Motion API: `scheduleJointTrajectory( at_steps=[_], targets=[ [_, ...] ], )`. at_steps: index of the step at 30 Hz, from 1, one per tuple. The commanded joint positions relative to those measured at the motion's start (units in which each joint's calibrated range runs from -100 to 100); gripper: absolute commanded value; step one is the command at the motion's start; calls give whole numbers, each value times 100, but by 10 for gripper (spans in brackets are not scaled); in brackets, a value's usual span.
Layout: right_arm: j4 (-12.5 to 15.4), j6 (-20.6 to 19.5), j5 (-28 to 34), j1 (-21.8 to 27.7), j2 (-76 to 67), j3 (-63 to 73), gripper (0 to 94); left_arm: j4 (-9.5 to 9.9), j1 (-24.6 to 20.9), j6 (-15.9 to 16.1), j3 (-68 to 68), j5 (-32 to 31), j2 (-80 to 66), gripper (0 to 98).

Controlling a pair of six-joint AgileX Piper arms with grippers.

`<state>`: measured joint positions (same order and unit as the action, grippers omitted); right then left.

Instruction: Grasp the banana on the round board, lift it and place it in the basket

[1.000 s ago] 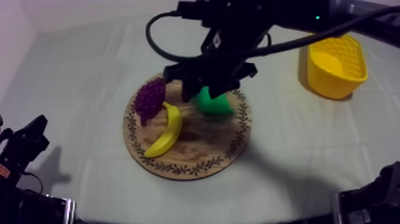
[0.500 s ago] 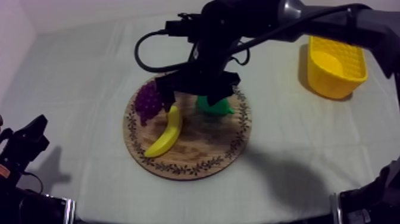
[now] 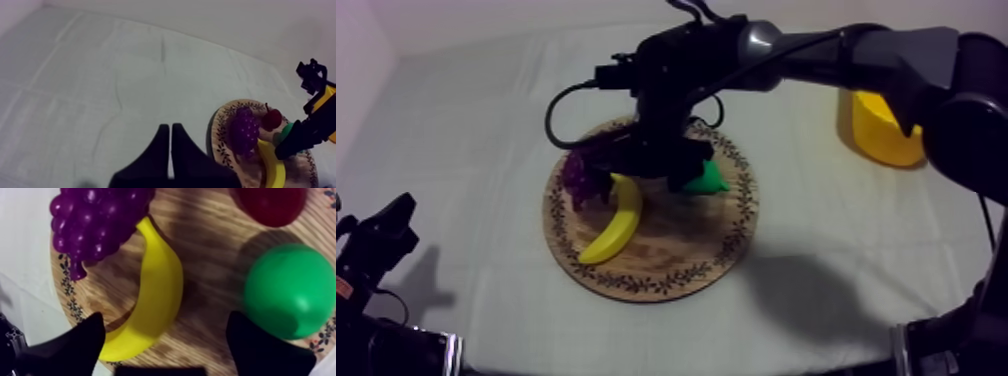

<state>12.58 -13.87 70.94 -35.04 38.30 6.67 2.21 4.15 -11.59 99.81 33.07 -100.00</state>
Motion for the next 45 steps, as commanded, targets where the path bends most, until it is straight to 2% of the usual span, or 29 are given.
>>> scheduleJointTrajectory(
  at_steps=[1,9,18,21,26,29,37,45],
  targets=[
    [-9,-10,9,-27,62,25,791,-4,1,-1,-3,0,0,1],
    [-14,-47,15,-113,268,109,736,-4,1,-1,-3,0,0,1],
    [-33,-52,-5,-139,381,127,566,-4,1,-1,-3,0,0,1],
    [-17,-4,8,-138,401,128,469,-4,1,-1,-3,0,0,1],
    [67,164,-14,-113,419,96,229,-4,1,-1,-3,0,0,1],
    [83,211,-20,-104,397,43,154,-4,1,-1,-3,0,0,1],
    [18,241,-8,-32,-135,-406,96,-4,1,-1,-3,0,0,1],
    [-181,250,98,197,-1613,-1195,92,-4,1,-1,-3,0,0,1]
  ],
)
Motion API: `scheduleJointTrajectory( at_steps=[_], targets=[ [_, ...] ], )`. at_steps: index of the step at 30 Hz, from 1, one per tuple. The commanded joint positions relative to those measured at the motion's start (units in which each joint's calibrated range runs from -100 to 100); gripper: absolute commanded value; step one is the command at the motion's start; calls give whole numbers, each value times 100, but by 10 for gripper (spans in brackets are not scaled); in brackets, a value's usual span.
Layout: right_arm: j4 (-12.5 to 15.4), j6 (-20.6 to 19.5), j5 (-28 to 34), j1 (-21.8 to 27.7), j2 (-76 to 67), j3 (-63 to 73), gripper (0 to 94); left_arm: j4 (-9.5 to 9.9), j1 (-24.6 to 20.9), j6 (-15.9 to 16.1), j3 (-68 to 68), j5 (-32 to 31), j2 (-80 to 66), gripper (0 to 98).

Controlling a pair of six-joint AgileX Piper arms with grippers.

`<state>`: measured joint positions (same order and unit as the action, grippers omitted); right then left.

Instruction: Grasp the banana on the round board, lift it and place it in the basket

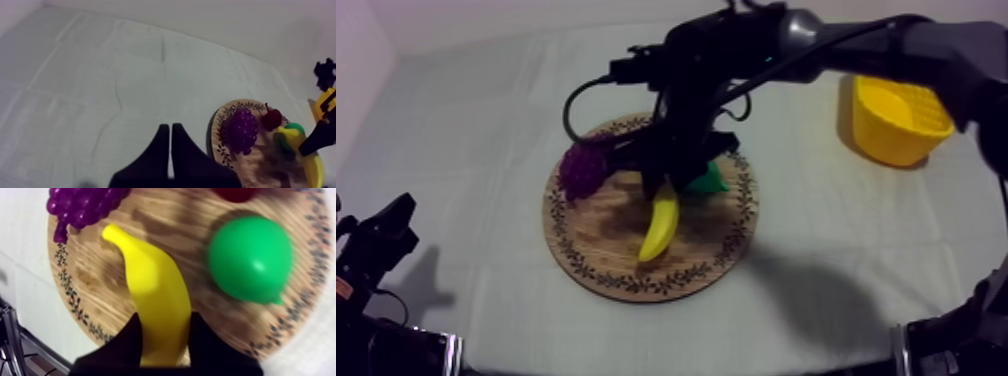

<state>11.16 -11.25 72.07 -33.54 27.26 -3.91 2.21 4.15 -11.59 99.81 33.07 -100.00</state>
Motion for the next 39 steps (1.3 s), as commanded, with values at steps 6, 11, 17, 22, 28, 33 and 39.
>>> scheduleJointTrajectory(
  at_steps=[6,11,17,22,28,33,39],
  targets=[
    [-250,30,125,582,-1659,-485,87,-4,1,-1,-3,0,0,1],
    [-324,203,321,1358,-2171,-481,87,-4,1,-1,-3,0,0,1],
    [-490,411,400,2295,-2290,-417,88,-4,1,-1,-3,0,0,1],
    [-571,591,333,2994,-2206,-406,88,-4,1,-1,-3,0,0,1],
    [-705,707,150,3598,-1963,-344,90,-4,1,-1,-3,0,0,1],
    [-782,762,44,3945,-1663,-176,95,-4,1,-1,-3,0,0,1],
    [-827,798,-84,4140,-1380,-83,115,-4,1,0,-3,0,0,1]
  ],
)
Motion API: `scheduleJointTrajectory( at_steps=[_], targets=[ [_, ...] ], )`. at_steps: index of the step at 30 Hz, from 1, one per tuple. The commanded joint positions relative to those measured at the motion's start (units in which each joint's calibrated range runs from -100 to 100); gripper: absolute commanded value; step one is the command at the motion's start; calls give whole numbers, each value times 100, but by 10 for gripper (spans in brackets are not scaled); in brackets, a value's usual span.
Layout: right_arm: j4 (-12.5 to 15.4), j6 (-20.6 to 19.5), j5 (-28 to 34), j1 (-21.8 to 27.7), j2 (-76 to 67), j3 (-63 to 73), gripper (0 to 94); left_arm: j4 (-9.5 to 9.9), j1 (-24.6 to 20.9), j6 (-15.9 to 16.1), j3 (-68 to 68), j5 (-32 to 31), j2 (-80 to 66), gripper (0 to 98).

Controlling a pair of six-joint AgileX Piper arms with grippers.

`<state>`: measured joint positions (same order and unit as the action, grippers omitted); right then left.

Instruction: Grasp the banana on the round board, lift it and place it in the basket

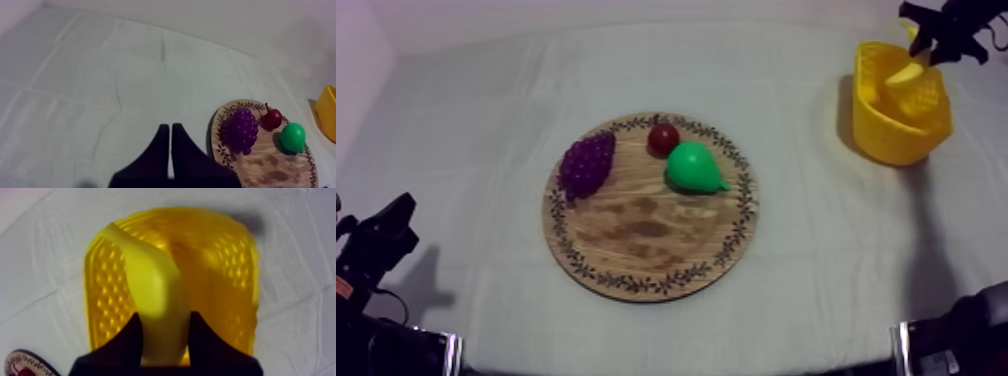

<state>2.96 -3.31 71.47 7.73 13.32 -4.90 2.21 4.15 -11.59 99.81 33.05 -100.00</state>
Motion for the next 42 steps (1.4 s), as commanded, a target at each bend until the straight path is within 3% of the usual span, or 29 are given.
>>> scheduleJointTrajectory(
  at_steps=[1,6,11,16,30,42],
  targets=[
    [-14,3,-34,25,43,30,126,-4,1,1,-3,1,0,1],
    [2,19,-58,85,102,18,293,-4,1,2,-3,1,0,1],
    [-40,-12,-198,112,-177,-319,555,-4,1,1,-3,1,0,1],
    [-35,134,-330,153,-1028,-940,618,-4,1,1,-3,1,0,1],
    [97,791,-421,486,-4173,-2720,506,-4,1,0,-3,1,0,1],
    [-250,722,-1524,46,-6743,-5275,180,-4,1,0,-3,1,0,1]
  ],
)
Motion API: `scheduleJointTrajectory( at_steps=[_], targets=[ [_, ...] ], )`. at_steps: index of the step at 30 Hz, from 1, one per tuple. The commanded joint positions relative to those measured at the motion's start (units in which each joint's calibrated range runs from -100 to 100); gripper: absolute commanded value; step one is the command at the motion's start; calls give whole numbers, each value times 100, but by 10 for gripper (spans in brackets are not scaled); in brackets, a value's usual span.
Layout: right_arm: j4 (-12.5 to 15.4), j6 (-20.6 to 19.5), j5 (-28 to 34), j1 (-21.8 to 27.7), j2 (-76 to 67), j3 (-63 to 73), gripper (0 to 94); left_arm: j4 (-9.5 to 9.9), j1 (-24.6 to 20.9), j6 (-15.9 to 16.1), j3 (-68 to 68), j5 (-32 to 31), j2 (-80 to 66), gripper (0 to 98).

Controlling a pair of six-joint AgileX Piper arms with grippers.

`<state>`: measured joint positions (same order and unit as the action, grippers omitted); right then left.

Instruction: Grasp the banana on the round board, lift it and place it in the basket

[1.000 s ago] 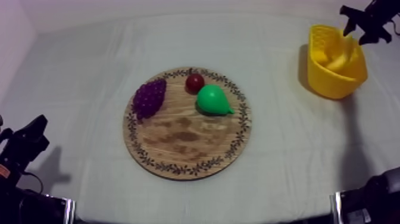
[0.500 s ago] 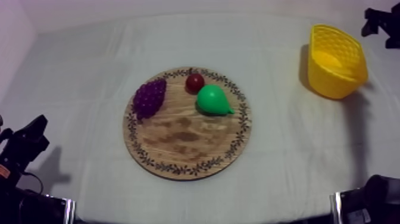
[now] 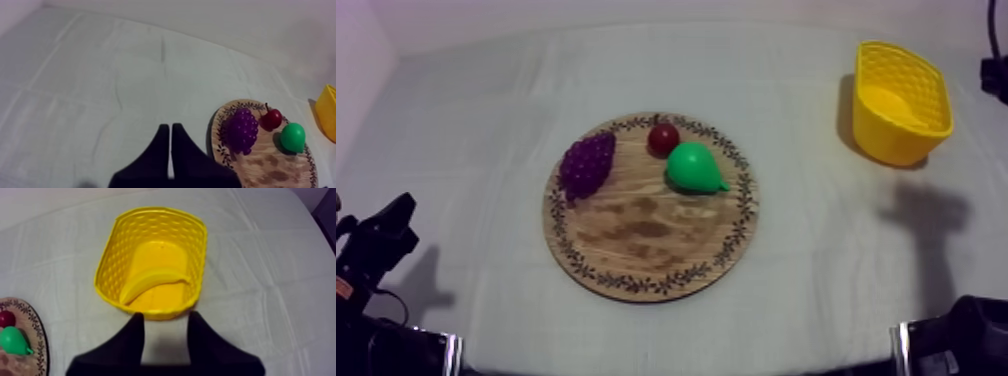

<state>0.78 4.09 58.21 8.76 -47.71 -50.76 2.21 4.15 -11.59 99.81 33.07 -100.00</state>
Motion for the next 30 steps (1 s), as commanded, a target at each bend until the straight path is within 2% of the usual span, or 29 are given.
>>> scheduleJointTrajectory(
  at_steps=[1,5,10,21,27,30],
  targets=[
    [-59,-31,-329,-91,-820,-938,148,-4,1,0,-3,0,0,1],
    [-190,-118,-818,-306,-1539,-1925,68,-4,1,1,-3,0,0,1],
    [-275,-221,-1202,-576,-2428,-2901,28,-4,1,1,-3,0,0,1],
    [-10,-96,-1696,-619,-3973,-4521,4,-4,1,-1,-3,0,0,1],
    [9,-344,-1745,-683,-4373,-4797,6,-4,1,1,-3,0,0,1],
    [11,-193,-1791,-675,-4534,-4835,4,-4,1,-1,-3,0,0,1]
  ],
)
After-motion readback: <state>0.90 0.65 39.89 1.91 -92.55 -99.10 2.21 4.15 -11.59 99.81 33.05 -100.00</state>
